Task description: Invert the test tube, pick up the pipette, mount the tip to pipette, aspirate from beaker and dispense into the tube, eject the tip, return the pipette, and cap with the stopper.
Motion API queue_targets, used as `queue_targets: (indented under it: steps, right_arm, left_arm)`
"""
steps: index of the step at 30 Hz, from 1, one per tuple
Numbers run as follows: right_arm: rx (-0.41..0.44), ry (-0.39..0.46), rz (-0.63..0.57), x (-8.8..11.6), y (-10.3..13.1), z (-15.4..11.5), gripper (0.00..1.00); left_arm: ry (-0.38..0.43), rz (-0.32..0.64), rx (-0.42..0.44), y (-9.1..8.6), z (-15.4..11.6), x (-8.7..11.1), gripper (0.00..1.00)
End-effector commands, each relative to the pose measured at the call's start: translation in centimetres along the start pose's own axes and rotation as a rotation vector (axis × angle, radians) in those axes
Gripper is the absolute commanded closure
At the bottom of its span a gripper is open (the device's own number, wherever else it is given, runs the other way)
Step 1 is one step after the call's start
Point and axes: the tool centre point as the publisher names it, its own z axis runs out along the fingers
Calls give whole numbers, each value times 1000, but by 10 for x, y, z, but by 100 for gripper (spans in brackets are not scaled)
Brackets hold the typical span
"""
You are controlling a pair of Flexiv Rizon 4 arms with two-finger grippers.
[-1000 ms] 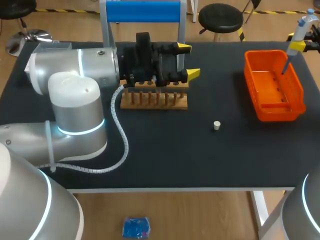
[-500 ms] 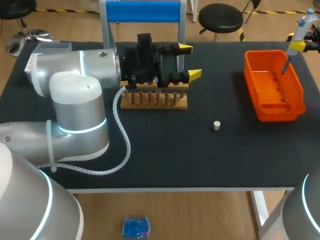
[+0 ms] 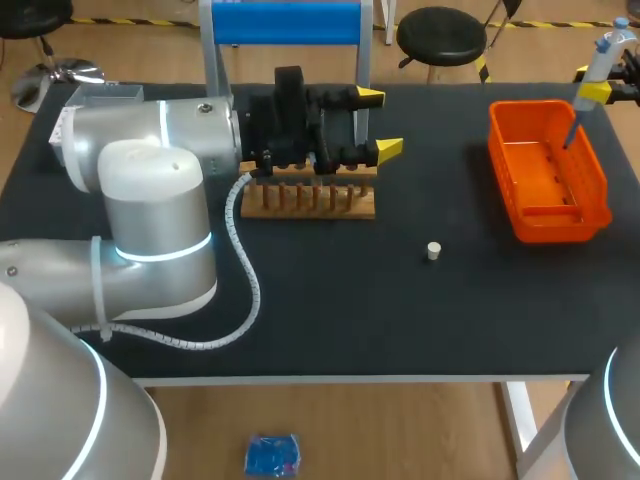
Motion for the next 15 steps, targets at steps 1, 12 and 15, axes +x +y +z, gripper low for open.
queue_targets:
  steps: [1,12,15]
  right_arm:
    - [2,3,0,1,2,3,100]
    - [-8,53,22,37,25,62,100]
    - [-4,66,26,47,29,83,100]
  left_arm:
    - [-6,1,3,1,2,1,0]
    - [-6,1,3,1,2,1,0]
    - [-6,1,3,1,2,1,0]
